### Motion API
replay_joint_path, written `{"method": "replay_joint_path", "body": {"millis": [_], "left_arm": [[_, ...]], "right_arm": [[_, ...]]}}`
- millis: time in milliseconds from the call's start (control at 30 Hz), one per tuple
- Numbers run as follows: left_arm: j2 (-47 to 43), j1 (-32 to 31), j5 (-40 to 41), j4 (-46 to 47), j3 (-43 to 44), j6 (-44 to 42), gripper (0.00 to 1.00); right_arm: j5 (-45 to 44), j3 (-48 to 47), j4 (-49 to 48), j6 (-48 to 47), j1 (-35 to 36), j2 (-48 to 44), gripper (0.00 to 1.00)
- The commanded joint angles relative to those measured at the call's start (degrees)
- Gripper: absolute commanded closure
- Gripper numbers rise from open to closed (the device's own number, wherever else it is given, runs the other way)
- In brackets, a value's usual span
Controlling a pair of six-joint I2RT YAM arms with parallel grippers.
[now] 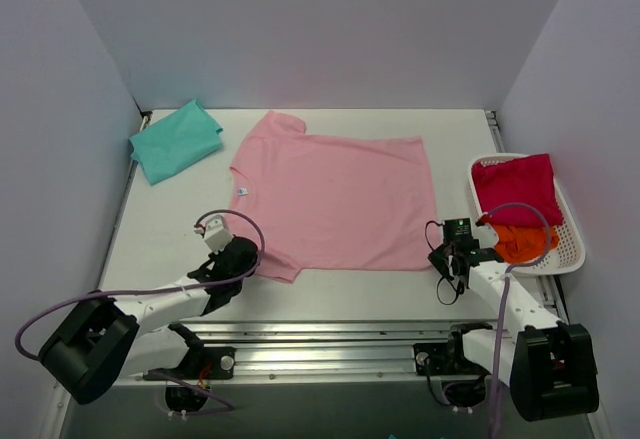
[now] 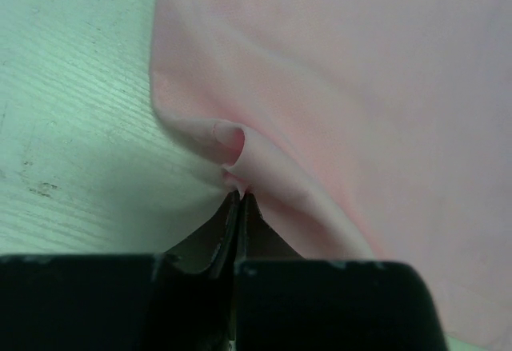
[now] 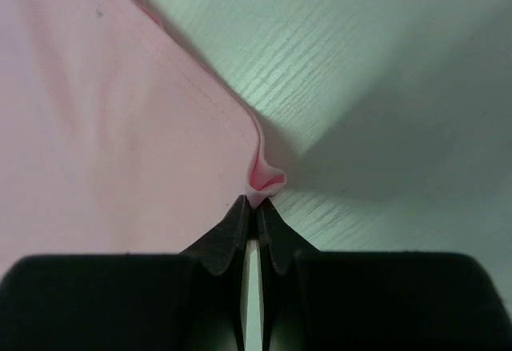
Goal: Fold and stack the t-shirts
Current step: Grap the side of the flattened tshirt closest away from the robot with both arms
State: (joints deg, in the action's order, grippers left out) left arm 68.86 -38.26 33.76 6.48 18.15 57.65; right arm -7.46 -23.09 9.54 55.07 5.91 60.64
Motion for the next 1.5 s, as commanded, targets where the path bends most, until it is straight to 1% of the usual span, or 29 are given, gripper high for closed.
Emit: {"method": "replay_joint_path", "body": {"millis": [0, 200, 233, 433, 567, 633, 767, 867, 1167, 1300, 1467], "left_arm": [[-4.1, -0.4, 0.0, -4.9, 2.8, -1.0, 0.98], [-11.2, -0.9, -0.4, -14.5, 4.9, -0.4, 0.98], [-13.6, -1.1, -0.2, -17.1, 5.3, -0.1, 0.98], [-22.2, -2.1, 1.0, -24.9, 6.9, 1.0, 0.98], [-24.7, -2.7, 1.3, -30.5, 8.8, 1.4, 0.98], [-25.7, -2.8, 1.6, -31.6, 9.7, 1.5, 0.98], [-25.2, -2.8, 2.1, -32.8, 12.9, 0.4, 0.98], [-22.9, -2.7, 3.0, -33.5, 16.2, -0.3, 0.98], [-17.4, -2.1, 4.3, -29.8, 20.8, -3.0, 0.98], [-16.8, -2.0, 5.4, -28.5, 21.0, -4.6, 0.98], [-16.7, -1.7, 6.5, -27.3, 20.3, -4.1, 0.98]], "right_arm": [[-0.3, -0.1, 2.4, -0.9, -0.4, -4.4, 1.0], [0.5, 0.2, 2.1, -1.5, -0.4, -7.4, 1.0], [0.6, 0.2, 2.1, -1.5, -0.5, -7.6, 1.0], [2.0, 0.6, 0.7, -2.8, -0.4, -8.3, 1.0], [2.7, 0.9, -0.2, -3.1, -0.4, -9.2, 1.0], [2.3, 0.4, -0.4, -3.3, -0.4, -9.8, 1.0], [2.3, -1.3, -1.6, -3.3, -0.5, -9.5, 1.0], [2.4, -2.2, -3.2, -3.3, -0.4, -8.3, 1.0], [1.6, -2.4, -7.8, -0.1, -0.4, -6.5, 1.0], [0.0, -3.2, -8.9, 2.1, -0.1, -6.2, 1.0], [-1.5, -4.9, -8.9, 2.1, -0.1, -4.7, 1.0]]}}
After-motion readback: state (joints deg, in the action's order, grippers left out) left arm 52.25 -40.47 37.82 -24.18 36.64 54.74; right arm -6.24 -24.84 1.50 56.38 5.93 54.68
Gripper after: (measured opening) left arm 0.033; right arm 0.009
